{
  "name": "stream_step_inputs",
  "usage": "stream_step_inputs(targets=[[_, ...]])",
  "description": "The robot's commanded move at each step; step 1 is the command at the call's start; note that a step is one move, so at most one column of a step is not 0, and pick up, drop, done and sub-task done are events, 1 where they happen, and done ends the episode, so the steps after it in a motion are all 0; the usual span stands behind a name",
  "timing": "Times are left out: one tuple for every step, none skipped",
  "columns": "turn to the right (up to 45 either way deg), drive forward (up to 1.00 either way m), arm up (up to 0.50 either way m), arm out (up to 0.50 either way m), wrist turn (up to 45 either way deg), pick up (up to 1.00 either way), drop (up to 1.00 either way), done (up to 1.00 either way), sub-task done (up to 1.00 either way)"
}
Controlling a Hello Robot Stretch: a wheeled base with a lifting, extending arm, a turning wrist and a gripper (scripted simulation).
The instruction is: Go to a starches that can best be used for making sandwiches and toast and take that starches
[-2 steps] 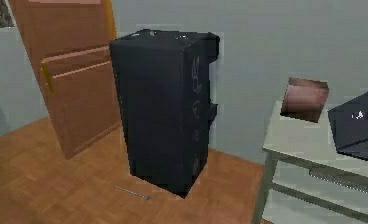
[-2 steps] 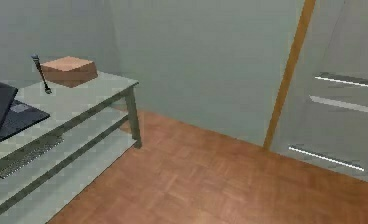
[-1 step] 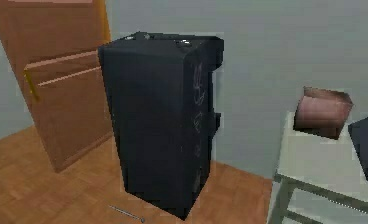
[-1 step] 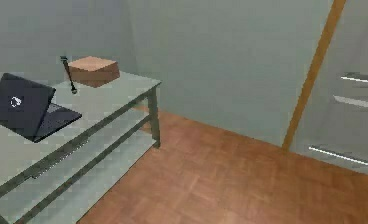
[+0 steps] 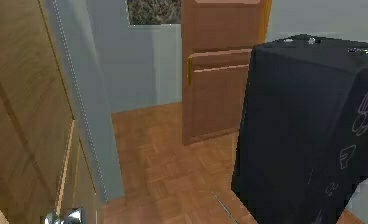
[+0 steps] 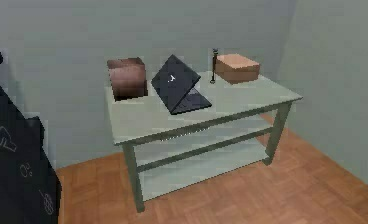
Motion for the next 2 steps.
stream_step_inputs(targets=[[0.0, 0.4, 0.0, 0.0, 0.0, 0.0, 0.0, 0.0, 0.0], [-12.0, 0.0, 0.0, 0.0, 0.0, 0.0, 0.0, 0.0, 0.0]])
